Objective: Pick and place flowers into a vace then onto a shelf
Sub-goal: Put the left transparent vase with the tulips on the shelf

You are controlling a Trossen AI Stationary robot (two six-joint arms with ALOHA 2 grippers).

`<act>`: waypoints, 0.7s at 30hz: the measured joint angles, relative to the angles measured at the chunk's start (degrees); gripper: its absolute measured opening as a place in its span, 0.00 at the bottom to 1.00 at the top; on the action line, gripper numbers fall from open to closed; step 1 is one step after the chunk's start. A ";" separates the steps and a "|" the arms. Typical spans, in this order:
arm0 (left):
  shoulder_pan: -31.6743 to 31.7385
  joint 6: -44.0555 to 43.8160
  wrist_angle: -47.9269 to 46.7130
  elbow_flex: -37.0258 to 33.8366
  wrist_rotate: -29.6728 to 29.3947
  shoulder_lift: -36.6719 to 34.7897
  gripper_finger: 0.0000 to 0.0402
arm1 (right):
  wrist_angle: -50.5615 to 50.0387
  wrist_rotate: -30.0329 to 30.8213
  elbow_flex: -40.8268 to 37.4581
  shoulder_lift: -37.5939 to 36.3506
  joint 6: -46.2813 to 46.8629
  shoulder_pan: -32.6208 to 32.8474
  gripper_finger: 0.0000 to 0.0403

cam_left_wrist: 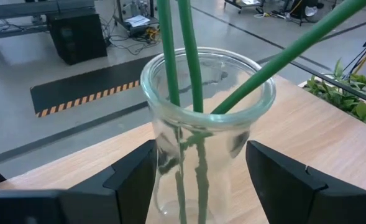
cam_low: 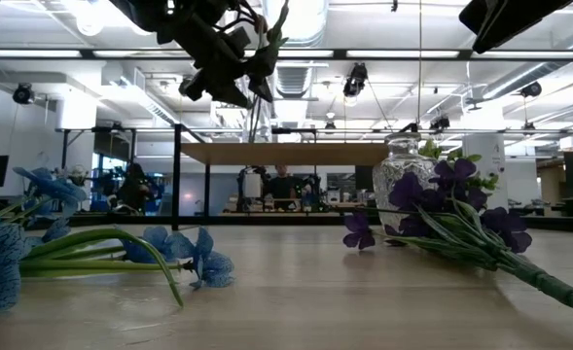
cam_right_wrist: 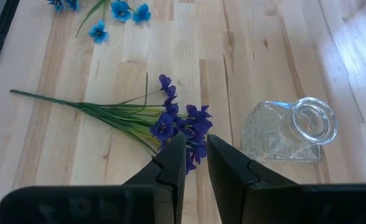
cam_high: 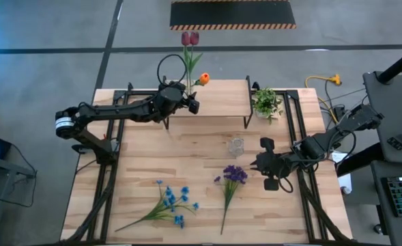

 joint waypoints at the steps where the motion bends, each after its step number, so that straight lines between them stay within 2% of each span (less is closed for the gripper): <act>1: 0.00 0.01 0.00 0.00 0.04 0.00 0.57 | 0.00 0.02 0.00 0.00 0.00 -0.02 0.14; 15: 0.02 0.05 -0.04 -0.02 -0.07 0.00 0.57 | 0.00 0.02 0.00 0.00 0.24 -0.01 0.14; 21: 0.07 -0.04 -0.09 -0.07 -1.50 0.00 0.65 | 0.03 0.01 0.00 0.00 0.42 -0.01 0.14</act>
